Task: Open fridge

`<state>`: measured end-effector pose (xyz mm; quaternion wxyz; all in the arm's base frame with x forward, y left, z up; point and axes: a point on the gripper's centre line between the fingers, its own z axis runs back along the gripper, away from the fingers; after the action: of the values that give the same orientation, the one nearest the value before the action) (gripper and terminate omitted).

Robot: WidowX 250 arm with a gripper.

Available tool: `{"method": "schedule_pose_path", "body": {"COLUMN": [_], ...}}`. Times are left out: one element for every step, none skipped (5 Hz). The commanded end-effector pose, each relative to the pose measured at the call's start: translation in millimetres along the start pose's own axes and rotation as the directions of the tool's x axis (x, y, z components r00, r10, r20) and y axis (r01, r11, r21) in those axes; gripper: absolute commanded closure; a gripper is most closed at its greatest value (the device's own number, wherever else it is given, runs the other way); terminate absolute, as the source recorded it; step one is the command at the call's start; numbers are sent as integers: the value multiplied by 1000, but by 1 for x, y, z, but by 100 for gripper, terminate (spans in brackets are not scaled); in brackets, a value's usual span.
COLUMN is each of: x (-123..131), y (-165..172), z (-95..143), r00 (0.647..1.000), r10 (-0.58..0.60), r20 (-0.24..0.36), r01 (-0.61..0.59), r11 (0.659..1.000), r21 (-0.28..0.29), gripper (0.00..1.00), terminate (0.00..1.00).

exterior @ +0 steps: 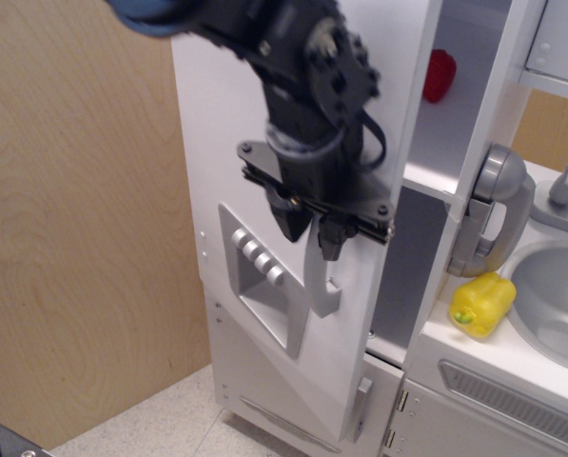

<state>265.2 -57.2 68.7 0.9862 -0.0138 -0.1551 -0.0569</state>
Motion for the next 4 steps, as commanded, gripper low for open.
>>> {"method": "schedule_pose_path", "body": {"x": [-27,-34,-27,-16], "y": [-31,-53,-77,-95], "z": [28,26,17,7], "r00": [991,964,924,906], "r10": [-102,-234,-348,-391], "r20": [-90,-128,-157,-162], "r01": [95,218,318,354], "r11": [992,967,930,909], "r21": [-78,-130,-183,-219], "gripper": [0,0,0,0], "terminate": [0,0,0,0]}}
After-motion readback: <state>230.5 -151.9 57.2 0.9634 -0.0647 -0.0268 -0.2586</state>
